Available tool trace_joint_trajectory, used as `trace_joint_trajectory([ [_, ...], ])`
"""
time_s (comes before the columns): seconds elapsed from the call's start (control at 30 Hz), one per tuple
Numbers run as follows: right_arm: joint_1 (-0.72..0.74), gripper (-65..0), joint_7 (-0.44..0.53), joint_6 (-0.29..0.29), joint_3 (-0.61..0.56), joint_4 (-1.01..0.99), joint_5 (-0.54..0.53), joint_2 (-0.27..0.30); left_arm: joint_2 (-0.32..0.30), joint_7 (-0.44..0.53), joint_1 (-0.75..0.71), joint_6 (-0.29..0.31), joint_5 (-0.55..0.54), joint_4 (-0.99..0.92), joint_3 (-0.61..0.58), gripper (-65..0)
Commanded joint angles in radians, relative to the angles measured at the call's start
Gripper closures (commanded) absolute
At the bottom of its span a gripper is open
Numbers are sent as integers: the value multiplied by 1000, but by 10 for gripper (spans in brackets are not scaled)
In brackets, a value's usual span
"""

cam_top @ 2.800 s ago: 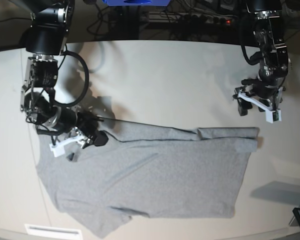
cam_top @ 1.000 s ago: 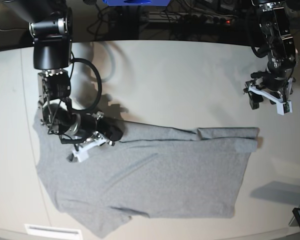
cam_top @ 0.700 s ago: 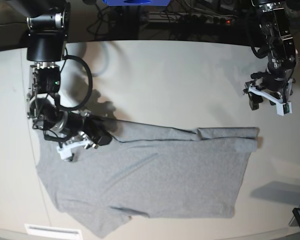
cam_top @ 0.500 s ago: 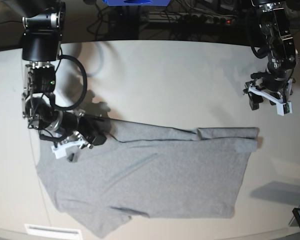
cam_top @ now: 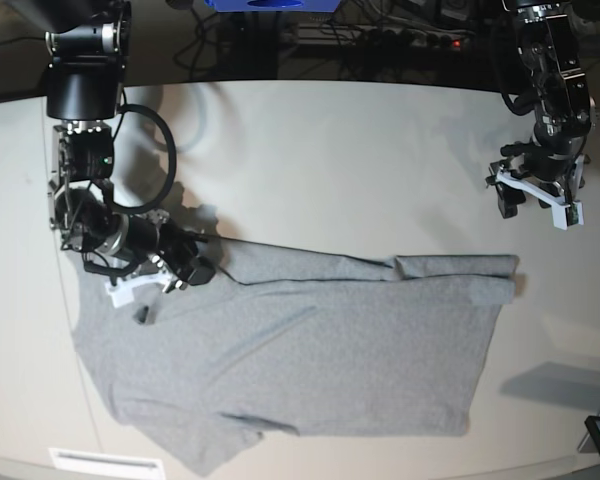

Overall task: Fold the T-shirt properly
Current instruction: 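Lower the right gripper and grasp the shirt's side edge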

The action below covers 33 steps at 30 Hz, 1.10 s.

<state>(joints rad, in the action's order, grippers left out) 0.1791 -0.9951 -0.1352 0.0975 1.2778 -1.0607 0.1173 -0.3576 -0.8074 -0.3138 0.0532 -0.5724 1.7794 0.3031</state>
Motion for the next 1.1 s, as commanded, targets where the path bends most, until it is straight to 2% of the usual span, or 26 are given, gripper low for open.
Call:
trace_joint_trajectory([
  [0.0,26,-325,3,10,0,13,-22,6,-16,21,5,0,1,14,9,-417],
  [0.27,27,-325,52,10,0,13,-22,5,-16,21,5,0,1,14,9,-417],
  [0.6,43,-325,58,12,0,13,-26,2,-19,21,5,0,1,14,9,-417],
  [0.87,61,-324,58,13,0,-43,-22,-24,-19,21,3,0,1,14,9,-417],
  [0.93,70,-287,60,30,0,-66,-22,-24,-19,21,3,0,1,14,9,-417],
  [1.0,78,-199,60,79,-2,-74,-20,-23,-19,21,3,0,1,14,9,-417],
  [1.07,83,-116,60,102,-2,-92,-20,-21,-19,21,3,0,1,14,9,-417],
])
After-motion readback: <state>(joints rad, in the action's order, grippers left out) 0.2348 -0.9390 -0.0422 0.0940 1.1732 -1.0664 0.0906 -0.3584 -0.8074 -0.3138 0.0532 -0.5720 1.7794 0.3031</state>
